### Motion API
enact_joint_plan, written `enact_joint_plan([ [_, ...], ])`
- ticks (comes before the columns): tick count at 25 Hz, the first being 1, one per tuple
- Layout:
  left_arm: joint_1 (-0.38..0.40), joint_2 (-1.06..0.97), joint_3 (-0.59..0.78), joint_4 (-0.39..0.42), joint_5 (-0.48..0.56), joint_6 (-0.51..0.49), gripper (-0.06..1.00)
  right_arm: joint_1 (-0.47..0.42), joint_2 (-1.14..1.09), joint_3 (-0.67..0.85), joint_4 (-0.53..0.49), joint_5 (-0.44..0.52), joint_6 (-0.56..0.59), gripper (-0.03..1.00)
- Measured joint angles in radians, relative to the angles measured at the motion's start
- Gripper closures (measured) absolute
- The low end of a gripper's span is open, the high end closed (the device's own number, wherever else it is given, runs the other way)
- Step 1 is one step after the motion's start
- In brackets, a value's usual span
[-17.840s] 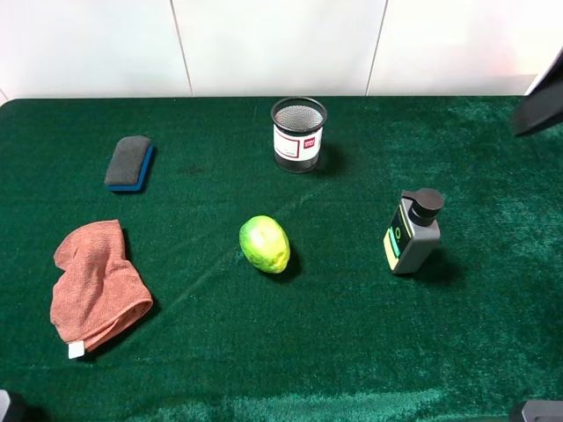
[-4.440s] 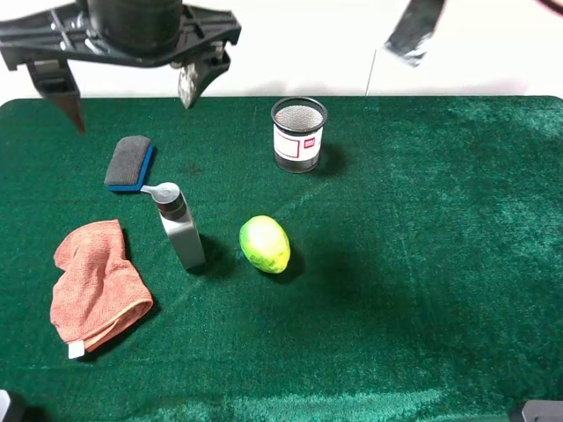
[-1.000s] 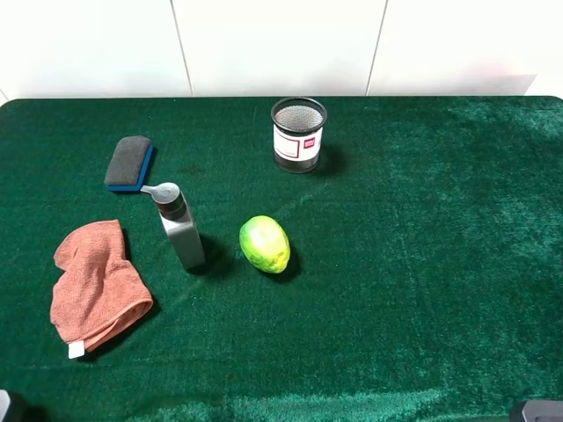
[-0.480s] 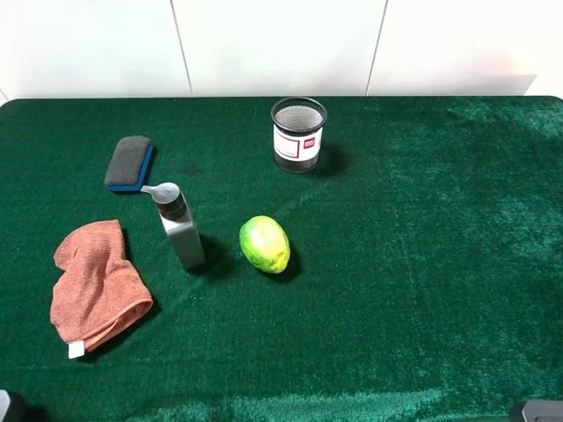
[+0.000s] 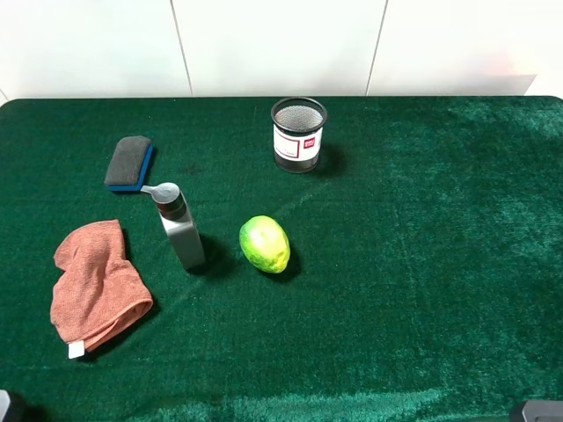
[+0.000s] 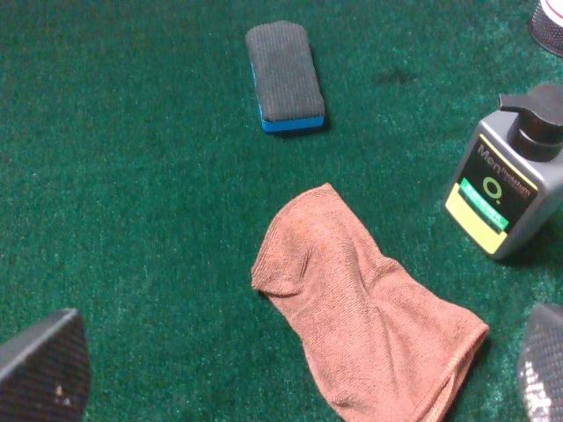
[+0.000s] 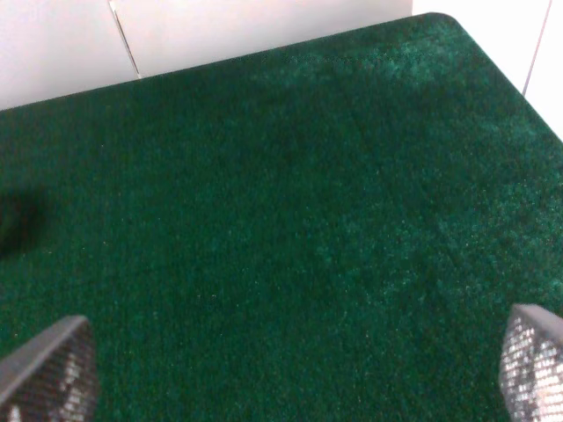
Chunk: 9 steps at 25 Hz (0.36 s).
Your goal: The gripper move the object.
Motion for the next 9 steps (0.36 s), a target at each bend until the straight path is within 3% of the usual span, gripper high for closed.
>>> enact_joint_plan([
  [9,0.000,0.000,0.000,0.000,0.000,0.000,-0.05,0.000,0.000,0.000,0.000,0.000,0.000,0.27],
])
